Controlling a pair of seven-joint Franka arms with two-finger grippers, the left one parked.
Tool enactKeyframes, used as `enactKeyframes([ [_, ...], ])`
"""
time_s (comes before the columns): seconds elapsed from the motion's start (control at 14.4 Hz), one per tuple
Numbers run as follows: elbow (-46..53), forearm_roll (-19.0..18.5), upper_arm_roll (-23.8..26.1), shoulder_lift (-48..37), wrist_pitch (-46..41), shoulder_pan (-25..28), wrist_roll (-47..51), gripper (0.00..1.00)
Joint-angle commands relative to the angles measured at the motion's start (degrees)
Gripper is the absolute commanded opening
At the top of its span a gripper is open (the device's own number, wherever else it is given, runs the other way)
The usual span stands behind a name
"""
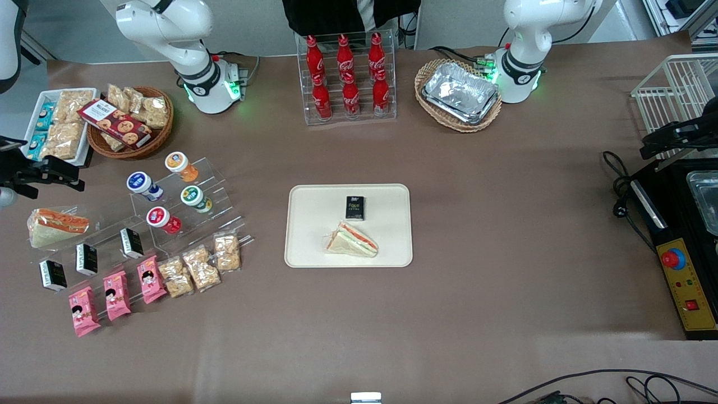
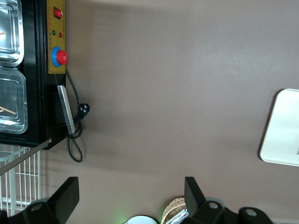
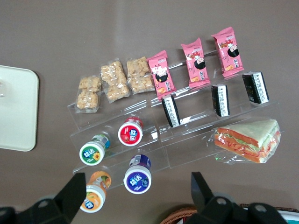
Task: Place green gum on tray
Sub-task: 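Move the right gripper toward the acrylic rack of drink bottles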
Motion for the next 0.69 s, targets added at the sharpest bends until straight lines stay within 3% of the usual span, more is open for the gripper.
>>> enactKeyframes([
  [0.0, 1.0, 1.3, -0.2, 0.1, -0.9, -0.4, 0.7, 1.0],
  [0.62, -0.4, 1.4, 0.1, -1.0, -0.4, 0.4, 3.4, 1.0],
])
